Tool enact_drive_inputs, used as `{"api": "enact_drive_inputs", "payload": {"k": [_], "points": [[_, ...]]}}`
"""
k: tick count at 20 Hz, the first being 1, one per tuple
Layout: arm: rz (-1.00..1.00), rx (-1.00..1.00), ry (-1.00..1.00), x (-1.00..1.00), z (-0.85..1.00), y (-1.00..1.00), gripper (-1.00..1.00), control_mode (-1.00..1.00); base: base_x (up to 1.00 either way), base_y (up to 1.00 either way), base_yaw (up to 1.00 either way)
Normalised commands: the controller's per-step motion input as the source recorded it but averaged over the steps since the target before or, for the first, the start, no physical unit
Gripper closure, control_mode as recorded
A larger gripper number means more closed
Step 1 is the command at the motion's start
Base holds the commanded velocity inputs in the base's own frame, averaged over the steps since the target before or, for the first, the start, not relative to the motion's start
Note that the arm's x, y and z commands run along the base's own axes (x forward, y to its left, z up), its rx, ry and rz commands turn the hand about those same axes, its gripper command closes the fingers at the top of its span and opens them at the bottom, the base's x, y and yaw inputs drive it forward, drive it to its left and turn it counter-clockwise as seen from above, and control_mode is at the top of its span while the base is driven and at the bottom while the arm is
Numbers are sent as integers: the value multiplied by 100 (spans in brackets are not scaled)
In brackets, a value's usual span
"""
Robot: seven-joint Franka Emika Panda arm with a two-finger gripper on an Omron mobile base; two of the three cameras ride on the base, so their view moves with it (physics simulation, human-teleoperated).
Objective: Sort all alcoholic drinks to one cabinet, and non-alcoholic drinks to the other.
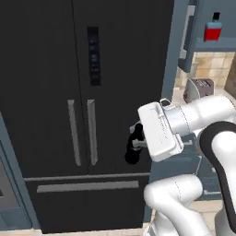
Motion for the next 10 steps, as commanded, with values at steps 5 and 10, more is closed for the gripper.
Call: {"api": "enact_drive_inputs", "payload": {"k": [5,10], "points": [[0,0,0,0,0,0,100,100,-2,91,28],[0,0,0,0,0,0,100,100,0,94,26]]}}
